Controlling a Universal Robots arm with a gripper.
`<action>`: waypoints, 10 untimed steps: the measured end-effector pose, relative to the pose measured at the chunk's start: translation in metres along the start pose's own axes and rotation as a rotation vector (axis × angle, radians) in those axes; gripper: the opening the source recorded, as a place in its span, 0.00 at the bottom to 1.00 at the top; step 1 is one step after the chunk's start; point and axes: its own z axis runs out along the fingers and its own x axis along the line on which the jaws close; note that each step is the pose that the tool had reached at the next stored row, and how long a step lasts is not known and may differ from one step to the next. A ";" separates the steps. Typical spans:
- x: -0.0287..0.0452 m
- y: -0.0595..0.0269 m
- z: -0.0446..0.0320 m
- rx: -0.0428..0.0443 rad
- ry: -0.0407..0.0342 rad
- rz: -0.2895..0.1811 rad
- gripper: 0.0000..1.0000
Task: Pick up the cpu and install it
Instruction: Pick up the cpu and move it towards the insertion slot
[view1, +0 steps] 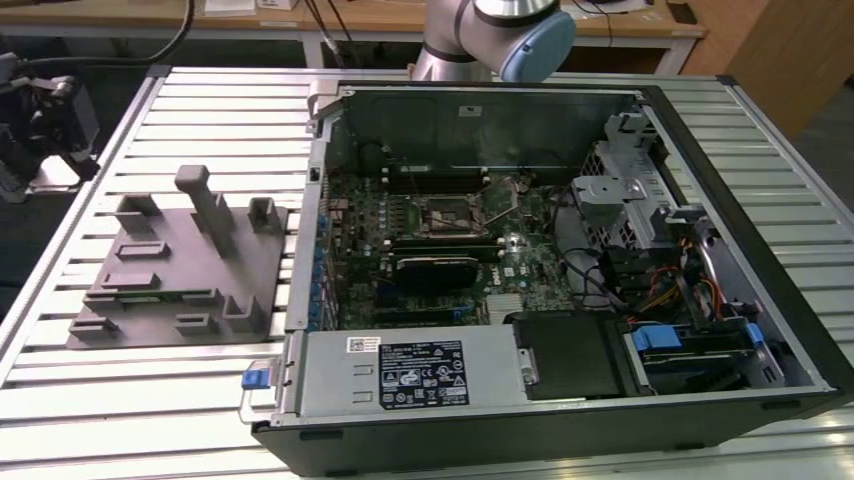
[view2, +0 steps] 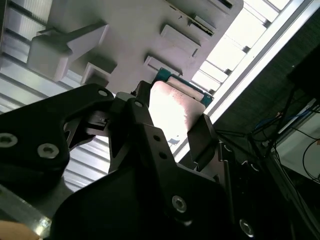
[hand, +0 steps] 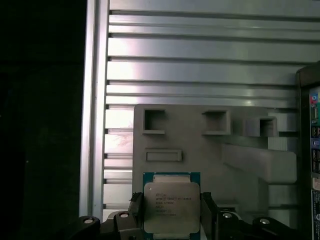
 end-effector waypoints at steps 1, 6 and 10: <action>-0.0001 0.0003 -0.0035 0.0000 -0.0006 0.000 0.54; -0.0008 0.0020 -0.0249 0.0001 -0.0037 0.000 0.54; -0.0012 0.0033 -0.0385 0.0000 -0.0059 0.000 0.54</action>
